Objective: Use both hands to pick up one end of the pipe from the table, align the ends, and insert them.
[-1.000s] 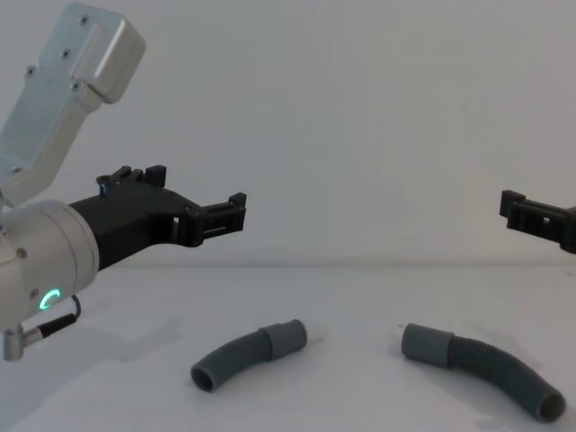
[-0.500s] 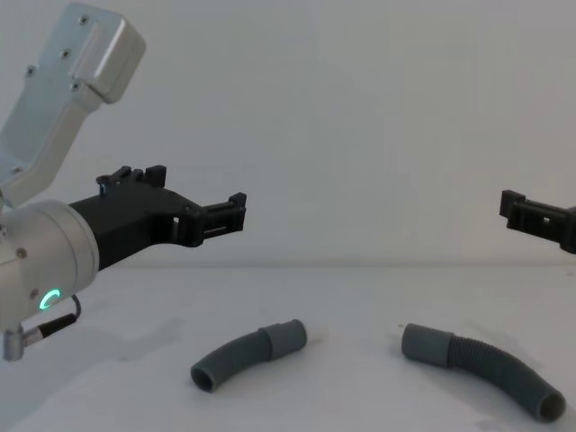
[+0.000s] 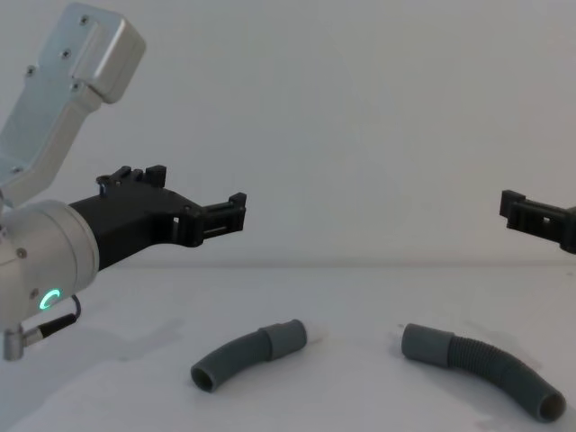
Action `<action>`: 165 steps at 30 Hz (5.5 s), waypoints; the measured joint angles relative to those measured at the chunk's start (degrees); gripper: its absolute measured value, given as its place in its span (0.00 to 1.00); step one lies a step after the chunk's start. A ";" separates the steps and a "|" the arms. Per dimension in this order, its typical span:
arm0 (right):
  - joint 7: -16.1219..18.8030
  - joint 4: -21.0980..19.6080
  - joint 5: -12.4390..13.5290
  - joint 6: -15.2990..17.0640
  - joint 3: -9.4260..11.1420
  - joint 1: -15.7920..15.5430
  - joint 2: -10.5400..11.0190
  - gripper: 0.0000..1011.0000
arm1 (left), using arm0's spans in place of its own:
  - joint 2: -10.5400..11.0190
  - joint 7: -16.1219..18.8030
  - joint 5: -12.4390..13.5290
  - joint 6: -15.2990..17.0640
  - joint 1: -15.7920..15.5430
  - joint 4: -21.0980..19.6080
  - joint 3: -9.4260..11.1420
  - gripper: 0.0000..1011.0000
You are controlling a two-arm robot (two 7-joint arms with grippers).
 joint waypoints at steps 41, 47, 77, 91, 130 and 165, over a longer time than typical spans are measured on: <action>0.00 0.00 0.00 0.00 0.00 0.00 0.00 0.99 | 2.22 -4.73 -1.70 5.00 0.42 -2.85 0.01 0.99; 0.00 0.00 0.00 0.00 0.00 0.00 0.00 0.99 | 3.77 -7.78 -2.23 7.93 0.06 -4.48 0.50 0.99; 0.00 0.00 0.00 0.00 0.00 0.00 0.00 0.99 | 3.94 -16.71 -3.86 21.70 -5.26 -2.43 2.81 0.99; 0.00 0.00 0.00 0.00 0.00 0.00 0.00 0.99 | 2.61 -18.31 -3.59 24.66 -7.04 0.10 3.68 0.99; 0.00 0.00 0.00 0.00 0.00 0.00 0.00 0.99 | 1.07 -21.85 -0.78 26.72 -10.25 5.75 4.97 0.99; 0.00 0.00 0.00 0.00 0.00 0.00 0.00 0.99 | -1.68 -22.84 0.71 26.11 -11.02 9.71 4.69 0.99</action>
